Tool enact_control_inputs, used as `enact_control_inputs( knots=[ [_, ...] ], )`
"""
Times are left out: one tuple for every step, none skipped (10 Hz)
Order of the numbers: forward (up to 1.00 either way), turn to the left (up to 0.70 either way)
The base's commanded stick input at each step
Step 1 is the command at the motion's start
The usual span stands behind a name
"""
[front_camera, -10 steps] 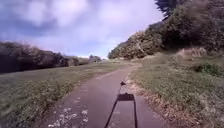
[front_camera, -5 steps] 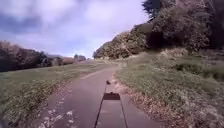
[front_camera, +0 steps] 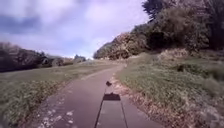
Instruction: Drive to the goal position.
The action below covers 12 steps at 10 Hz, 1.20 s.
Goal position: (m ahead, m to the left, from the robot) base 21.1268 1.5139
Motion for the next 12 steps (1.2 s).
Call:
enact_control_inputs(
  knots=[
    [0.7, 0.0],
    [0.7, 0.0],
    [0.7, 0.0],
    [0.7, 0.0],
    [0.7, 0.0],
    [0.7, 0.0],
    [0.7, 0.0],
    [0.7, 0.0],
    [0.7, 0.0],
    [0.7, 0.0],
    [0.7, 0.0],
    [0.7, -0.02]
  ],
)
